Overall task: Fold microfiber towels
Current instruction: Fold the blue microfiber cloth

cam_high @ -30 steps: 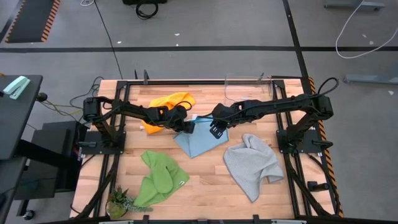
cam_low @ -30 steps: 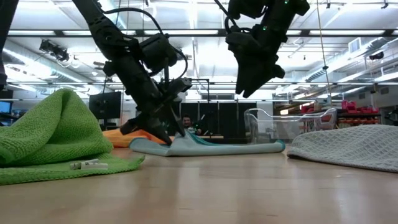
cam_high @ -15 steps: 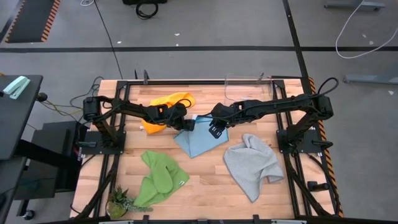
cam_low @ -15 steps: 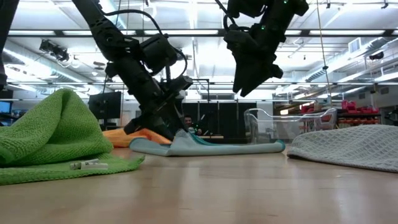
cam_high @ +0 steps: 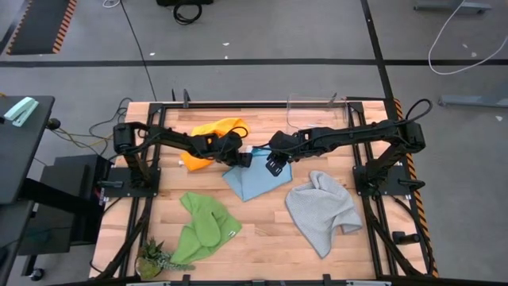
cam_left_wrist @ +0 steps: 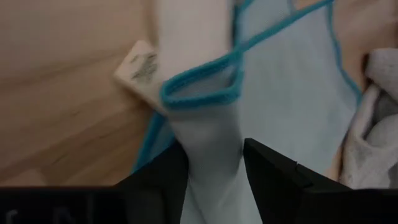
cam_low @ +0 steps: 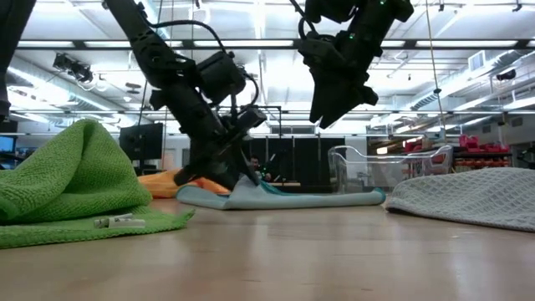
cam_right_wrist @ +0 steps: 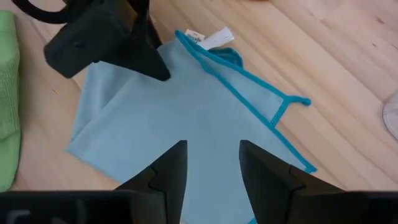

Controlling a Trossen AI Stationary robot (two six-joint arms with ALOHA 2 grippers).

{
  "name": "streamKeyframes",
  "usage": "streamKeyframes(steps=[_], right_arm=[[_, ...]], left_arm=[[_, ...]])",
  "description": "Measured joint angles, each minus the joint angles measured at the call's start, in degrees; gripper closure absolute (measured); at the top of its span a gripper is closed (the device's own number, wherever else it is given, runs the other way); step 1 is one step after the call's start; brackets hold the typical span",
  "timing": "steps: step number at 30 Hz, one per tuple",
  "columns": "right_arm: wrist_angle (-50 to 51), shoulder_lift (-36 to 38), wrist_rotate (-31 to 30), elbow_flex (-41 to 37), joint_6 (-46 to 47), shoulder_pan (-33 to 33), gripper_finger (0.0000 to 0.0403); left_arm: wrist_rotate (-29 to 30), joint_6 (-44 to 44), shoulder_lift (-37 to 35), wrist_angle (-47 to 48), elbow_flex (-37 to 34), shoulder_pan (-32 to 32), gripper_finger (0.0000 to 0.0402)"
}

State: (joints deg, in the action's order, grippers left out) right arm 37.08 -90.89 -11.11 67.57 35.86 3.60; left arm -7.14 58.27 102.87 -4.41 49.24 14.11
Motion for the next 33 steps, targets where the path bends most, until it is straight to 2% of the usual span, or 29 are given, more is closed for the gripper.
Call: streamKeyframes(steps=[4, 9, 10, 19, 26, 33], right_arm=[[0.0, 0.0, 0.0, 0.0, 0.0, -0.3, 0.0250], [0.1, 0.0, 0.0, 0.0, 0.0, -0.7, 0.0250], [0.1, 0.0, 0.0, 0.0, 0.0, -0.7, 0.0250], [0.1, 0.0, 0.0, -2.0, 0.3, -0.7, 0.0250], [-3.0, 0.0, 0.0, -8.6, 2.1, -0.8, 0.0251], [-9.7, 0.0, 1.0, -15.0, 4.5, -0.9, 0.0265]], left_arm=[[0.0, -1.9, -0.6, -0.1, 1.8, -0.2, 0.0292], [0.0, -2.4, -0.6, 0.1, 2.7, -0.2, 0.0381], [0.0, -2.4, -0.6, 0.2, 2.7, -0.2, 0.0389], [0.6, 0.2, -0.6, 0.9, 2.7, -4.4, 0.0394], [5.8, 3.8, -1.2, 1.4, 2.7, -8.4, 0.0395], [13.1, 5.6, -6.6, 6.8, 2.7, -9.2, 0.0396]])
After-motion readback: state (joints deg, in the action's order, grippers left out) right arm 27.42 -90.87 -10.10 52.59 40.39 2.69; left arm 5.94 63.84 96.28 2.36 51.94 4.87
